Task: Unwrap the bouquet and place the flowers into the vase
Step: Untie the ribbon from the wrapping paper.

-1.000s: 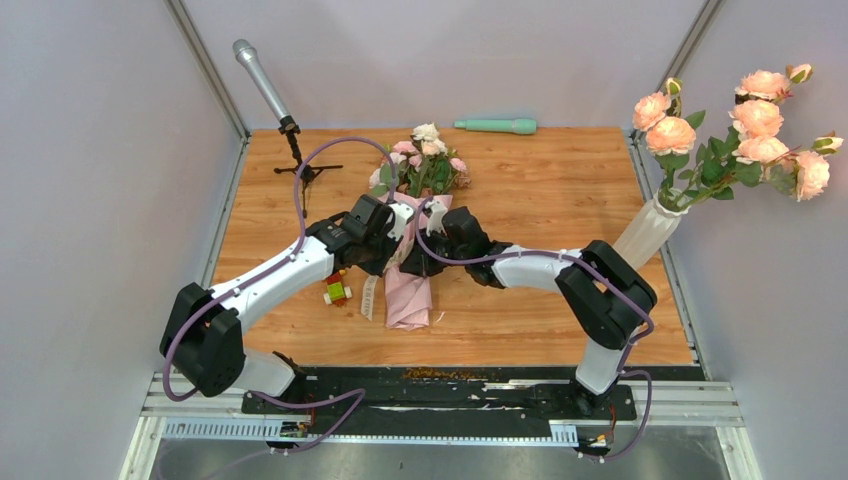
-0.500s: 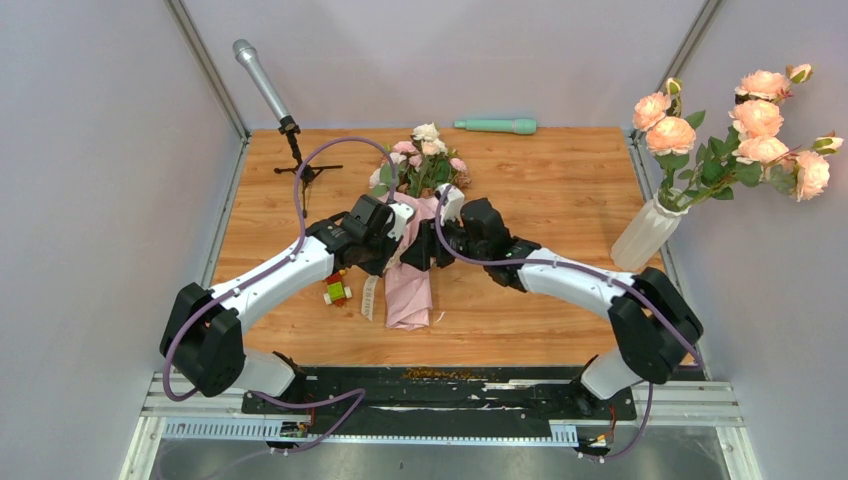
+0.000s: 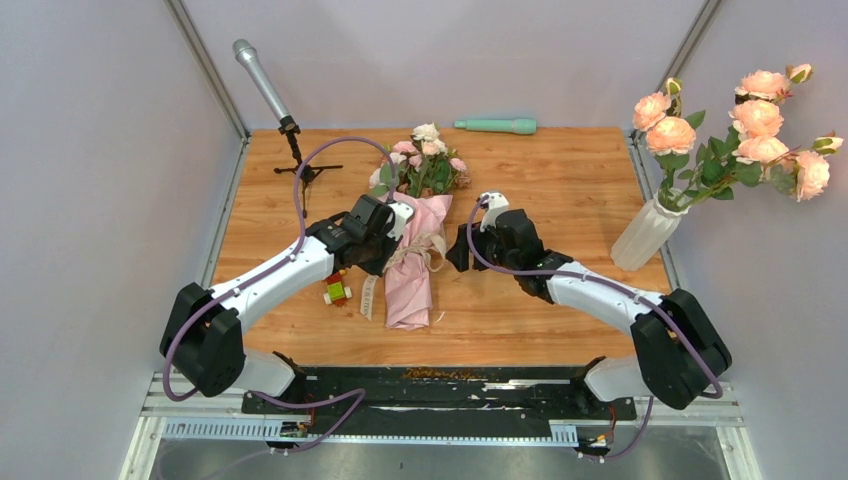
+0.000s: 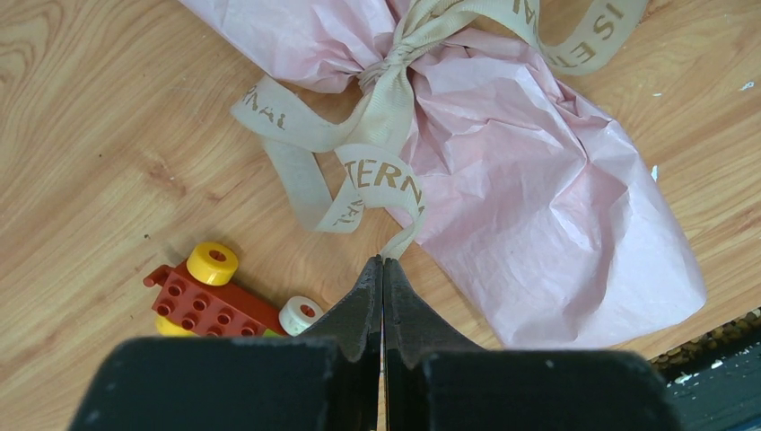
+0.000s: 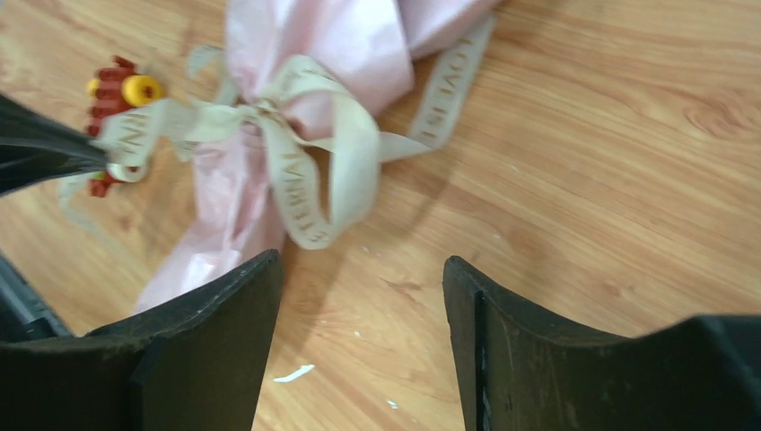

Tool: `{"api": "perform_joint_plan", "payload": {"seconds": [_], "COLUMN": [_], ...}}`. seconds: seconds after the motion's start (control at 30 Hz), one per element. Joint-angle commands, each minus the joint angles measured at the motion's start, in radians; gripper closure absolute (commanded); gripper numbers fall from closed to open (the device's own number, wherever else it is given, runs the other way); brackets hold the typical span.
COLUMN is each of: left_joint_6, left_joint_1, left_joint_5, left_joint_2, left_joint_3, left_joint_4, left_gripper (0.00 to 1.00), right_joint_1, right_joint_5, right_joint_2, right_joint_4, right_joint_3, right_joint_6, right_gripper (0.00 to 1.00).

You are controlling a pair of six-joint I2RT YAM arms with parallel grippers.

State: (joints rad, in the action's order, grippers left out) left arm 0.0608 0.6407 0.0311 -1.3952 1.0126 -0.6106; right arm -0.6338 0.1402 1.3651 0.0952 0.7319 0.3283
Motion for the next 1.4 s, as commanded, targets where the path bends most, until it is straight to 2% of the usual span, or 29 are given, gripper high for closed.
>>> {"api": "perform_joint_plan", "payload": {"seconds": [0.0, 0.1, 0.4, 0.87, 1.37], "left_joint_6": [-0.007, -0.006, -0.007, -0.007, -0.006], "left_joint_1": [0.001, 0.001, 0.001, 0.002, 0.001], "left_joint_5": [0.007, 0.005, 0.003, -0.001, -0.006], "left_joint_2": [0.022, 0.024, 0.027, 0.022, 0.019], "left_joint_3": [0.020, 0.020, 0.020, 0.020, 0.019], "left_joint_4": [0.008, 0.009, 0.008, 0.008, 0.008], "left_gripper": [1.00, 1.00, 1.00, 1.00, 1.00], "right_joint_1": [0.045, 0.082, 0.074, 0.020, -0.033], "right_joint_5": [-0.069, -0.081, -0.036, -0.009, -0.004], "right_joint_2": [0.028, 0.081, 0.252, 0.346, 0.426], "right_joint_4": [0.083, 0.095, 0.223, 0.435, 0.442], "right_joint_3": [-0.037, -0.039, -0.008, -0.020, 0.054], "right_joint_6": [-0.017, 0.003, -0.065, -0.206, -0.288], "right_gripper": [0.35, 0.39, 0.44, 0.43, 0.39]}}
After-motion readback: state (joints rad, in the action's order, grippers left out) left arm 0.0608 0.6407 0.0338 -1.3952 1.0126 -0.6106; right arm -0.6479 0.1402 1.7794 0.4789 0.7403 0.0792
